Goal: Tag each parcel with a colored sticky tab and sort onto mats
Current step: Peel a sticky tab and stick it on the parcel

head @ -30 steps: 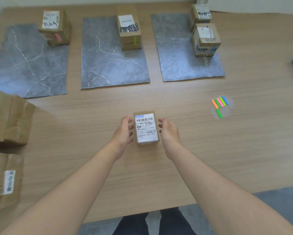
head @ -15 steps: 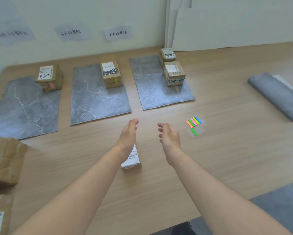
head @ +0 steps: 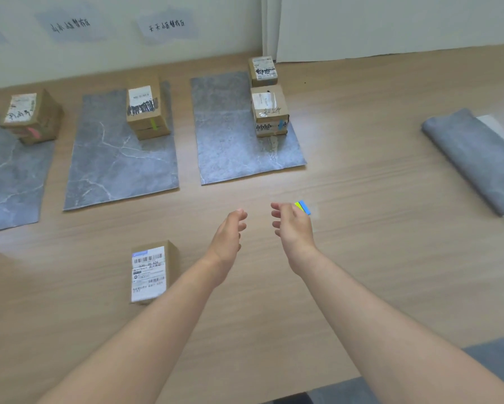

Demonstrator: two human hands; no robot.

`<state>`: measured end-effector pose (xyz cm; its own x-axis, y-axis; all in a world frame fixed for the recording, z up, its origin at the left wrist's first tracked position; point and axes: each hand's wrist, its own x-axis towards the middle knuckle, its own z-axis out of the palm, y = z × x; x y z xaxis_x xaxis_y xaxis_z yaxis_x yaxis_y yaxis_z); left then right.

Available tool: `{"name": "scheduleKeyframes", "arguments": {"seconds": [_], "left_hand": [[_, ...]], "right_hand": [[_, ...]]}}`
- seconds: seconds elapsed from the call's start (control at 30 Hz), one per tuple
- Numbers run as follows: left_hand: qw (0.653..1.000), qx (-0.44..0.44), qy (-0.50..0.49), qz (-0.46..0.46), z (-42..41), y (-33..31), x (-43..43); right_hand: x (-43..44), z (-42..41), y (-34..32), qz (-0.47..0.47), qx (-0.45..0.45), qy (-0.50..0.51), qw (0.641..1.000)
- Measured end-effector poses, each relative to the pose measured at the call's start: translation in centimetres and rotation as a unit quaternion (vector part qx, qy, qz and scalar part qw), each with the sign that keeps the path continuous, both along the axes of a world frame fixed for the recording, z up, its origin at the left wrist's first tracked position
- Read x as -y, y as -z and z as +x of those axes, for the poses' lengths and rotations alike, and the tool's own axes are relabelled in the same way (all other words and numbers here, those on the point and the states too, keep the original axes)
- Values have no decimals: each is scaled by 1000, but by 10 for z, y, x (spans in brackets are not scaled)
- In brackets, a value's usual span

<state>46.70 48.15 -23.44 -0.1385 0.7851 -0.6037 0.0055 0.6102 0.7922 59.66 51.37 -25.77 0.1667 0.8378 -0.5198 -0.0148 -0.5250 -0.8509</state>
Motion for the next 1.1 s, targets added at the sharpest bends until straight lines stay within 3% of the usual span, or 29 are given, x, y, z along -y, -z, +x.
{"name": "scheduleKeyframes", "arguments": {"seconds": [0.27,0.37,0.43,0.5,0.6,0.7,0.87,1.0,1.1], "left_hand": [[998,-31,45,8,67,40,-39],[987,-102,113,58,84,63,-55],[960,-189,185,89,92,82,-61],[912,-294,261,118,98,97,-65],[829,-411,346,158,107,115,-72],[777,-467,388,163,113,123,-78],[736,-493,436,160,114,126,-82],[733,-477,460,150,105,130,-84],[741,-466,460,150,101,135,-85]], "right_hand": [[-42,68,51,-6,12,-4,1000],[-62,85,74,12,37,-16,999],[-75,98,89,44,87,-40,994],[-86,113,100,99,175,-101,974],[-107,135,117,158,265,-212,927],[-132,145,129,177,317,-341,867],[-160,143,124,125,355,-503,778],[-171,140,127,120,353,-506,777],[-176,138,128,84,342,-489,798]]}}
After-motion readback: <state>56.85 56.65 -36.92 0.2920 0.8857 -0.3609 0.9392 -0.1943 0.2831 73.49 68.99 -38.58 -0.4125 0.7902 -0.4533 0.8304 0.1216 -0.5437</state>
